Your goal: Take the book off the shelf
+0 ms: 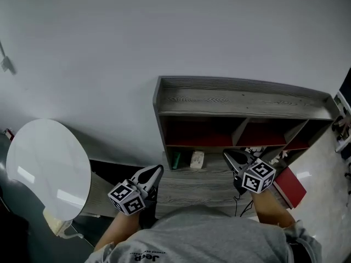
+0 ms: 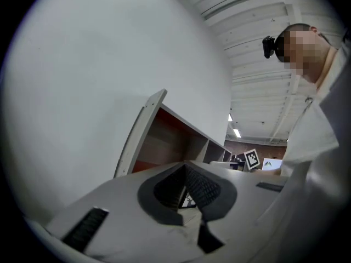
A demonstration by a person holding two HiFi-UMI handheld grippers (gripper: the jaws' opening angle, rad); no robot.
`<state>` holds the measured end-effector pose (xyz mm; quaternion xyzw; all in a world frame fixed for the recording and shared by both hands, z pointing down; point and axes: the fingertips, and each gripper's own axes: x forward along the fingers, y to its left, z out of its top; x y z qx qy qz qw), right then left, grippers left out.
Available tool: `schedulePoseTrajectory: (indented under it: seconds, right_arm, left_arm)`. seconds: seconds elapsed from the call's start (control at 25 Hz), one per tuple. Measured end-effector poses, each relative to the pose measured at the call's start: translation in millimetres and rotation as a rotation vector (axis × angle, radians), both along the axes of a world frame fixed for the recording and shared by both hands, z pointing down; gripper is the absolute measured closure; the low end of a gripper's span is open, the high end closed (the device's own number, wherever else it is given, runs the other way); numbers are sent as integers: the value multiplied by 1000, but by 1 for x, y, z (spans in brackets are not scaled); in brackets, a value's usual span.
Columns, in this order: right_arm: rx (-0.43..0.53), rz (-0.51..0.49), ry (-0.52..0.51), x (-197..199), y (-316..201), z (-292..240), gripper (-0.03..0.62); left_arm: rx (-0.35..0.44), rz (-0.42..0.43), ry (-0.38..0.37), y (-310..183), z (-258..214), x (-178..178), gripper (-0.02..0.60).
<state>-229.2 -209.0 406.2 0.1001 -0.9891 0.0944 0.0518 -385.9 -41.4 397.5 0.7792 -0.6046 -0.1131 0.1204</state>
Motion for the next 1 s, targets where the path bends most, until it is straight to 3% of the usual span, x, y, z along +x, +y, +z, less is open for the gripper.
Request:
schedulePoseTrajectory:
  seconds: [0.28,1.0]
  right_arm:
    - [10,-35,10,-3,0,4,592]
    - [36,-34,25,3,6,2,592]
  left_arm:
    - [-12,-30,-7,-1,4,5,569]
    - [-4,-7,-21,-5,0,8,571]
